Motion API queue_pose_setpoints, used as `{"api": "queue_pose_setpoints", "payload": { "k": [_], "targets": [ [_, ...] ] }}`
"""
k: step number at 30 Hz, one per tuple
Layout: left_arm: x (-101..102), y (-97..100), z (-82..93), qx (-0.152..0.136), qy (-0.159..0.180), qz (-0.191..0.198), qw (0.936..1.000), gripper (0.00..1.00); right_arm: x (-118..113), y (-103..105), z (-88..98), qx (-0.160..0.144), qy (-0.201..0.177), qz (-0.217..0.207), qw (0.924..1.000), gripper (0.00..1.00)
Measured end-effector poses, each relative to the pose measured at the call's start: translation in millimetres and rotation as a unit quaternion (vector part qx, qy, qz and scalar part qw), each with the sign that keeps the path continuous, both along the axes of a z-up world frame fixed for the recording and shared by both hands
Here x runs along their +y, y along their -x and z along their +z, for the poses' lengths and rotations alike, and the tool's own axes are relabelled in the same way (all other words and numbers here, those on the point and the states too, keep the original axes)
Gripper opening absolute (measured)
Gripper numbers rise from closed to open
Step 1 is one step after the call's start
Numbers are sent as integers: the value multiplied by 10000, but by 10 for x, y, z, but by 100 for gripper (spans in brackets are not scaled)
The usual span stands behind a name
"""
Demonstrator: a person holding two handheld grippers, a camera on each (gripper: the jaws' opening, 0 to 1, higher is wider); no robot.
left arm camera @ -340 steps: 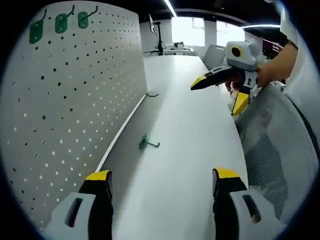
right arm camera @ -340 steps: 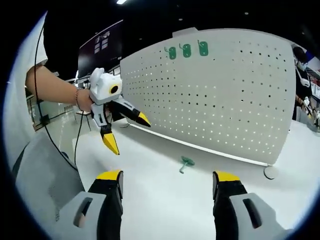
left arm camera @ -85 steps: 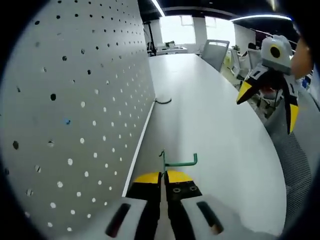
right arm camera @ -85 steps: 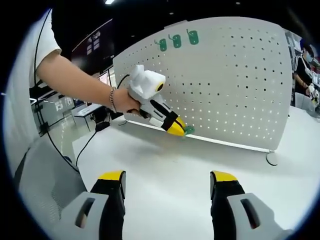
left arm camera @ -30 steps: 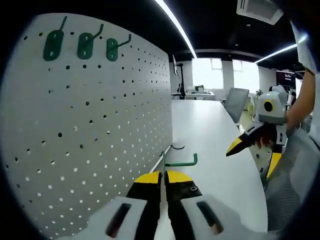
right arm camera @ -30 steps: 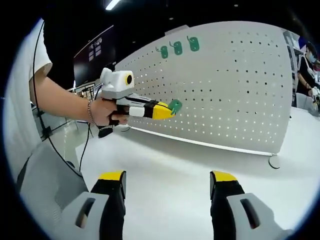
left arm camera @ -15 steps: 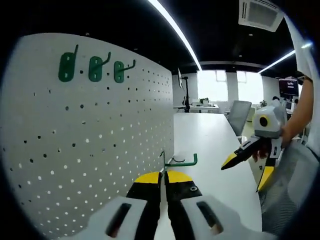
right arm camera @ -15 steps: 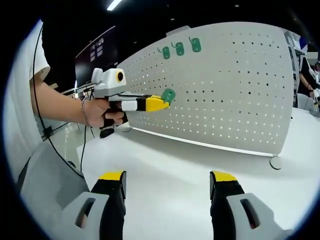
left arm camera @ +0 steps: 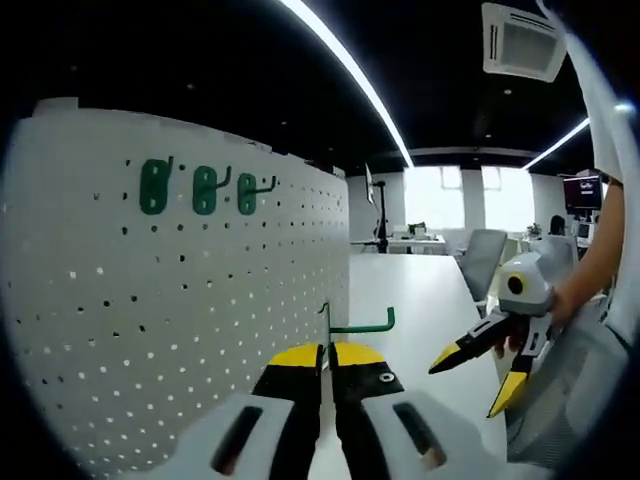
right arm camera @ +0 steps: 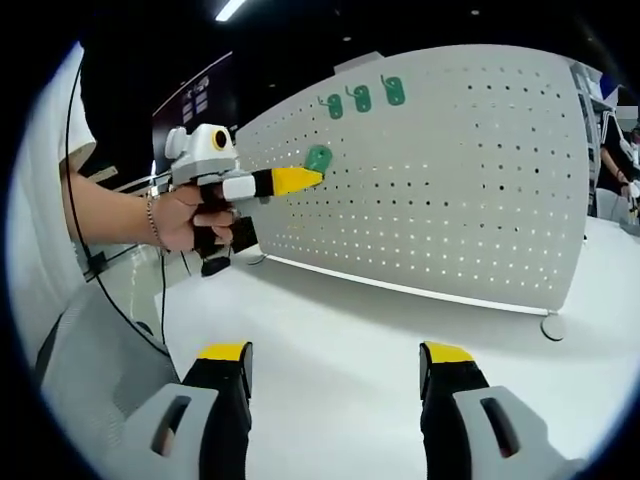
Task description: Insert the hook assembly into the mounting plate slot until the hook locks in place.
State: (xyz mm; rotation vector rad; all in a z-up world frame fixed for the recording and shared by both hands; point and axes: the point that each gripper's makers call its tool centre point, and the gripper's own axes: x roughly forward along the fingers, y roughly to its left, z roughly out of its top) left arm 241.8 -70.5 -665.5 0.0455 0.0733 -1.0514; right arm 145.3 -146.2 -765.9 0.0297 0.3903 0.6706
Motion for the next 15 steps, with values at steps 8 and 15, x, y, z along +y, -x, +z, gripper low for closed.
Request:
{"api": "queue_pose_setpoints", "payload": {
  "k": [8,15],
  "targets": [
    [81,92,141,-45,251,141,9996,3,0,1,1,-6,-11,5,10000,65],
    [132,140,232,-57,423,274,9987,3,3,3,5,-10,-23,10,10000,65]
  ]
}}
